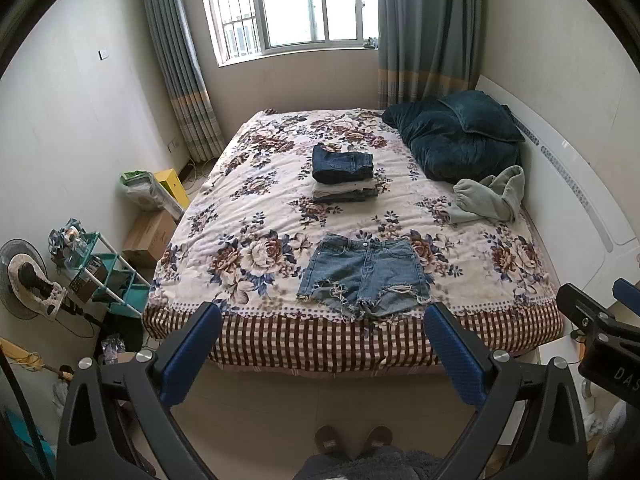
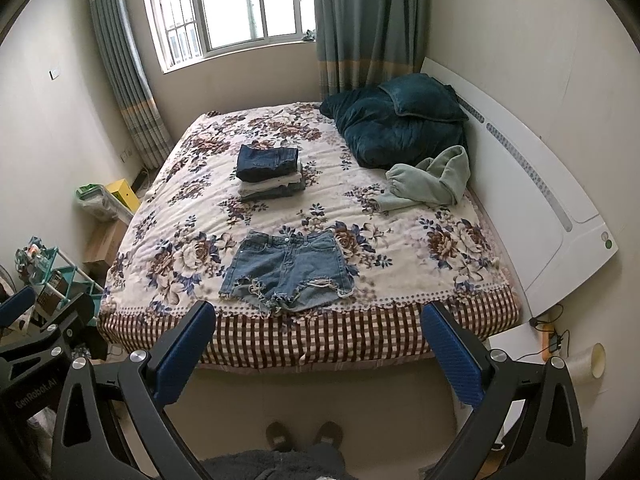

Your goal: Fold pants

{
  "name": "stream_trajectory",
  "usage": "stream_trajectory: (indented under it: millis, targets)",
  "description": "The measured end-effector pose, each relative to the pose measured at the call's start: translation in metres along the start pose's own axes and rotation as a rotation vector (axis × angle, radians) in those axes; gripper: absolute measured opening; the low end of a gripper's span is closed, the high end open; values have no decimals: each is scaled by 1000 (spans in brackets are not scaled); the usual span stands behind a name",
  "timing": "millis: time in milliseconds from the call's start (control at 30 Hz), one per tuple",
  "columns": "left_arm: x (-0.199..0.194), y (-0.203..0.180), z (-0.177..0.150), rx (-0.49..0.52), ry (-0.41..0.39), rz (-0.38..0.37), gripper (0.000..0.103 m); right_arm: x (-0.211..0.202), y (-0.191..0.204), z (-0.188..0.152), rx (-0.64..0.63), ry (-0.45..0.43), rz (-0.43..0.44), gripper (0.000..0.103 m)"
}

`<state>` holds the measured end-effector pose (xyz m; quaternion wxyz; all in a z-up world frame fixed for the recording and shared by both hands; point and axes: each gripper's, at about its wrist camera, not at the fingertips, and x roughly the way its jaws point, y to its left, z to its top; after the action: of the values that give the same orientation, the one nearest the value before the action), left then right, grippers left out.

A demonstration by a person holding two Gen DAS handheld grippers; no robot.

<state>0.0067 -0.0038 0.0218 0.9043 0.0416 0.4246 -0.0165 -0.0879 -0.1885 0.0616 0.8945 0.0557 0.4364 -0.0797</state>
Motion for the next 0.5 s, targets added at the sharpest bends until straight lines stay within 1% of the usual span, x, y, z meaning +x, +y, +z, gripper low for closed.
stream_trajectory:
  millis: [500]
  targets:
    - [0,-3,0,-2,0,2,103,5,-4,0,5,0,2,103]
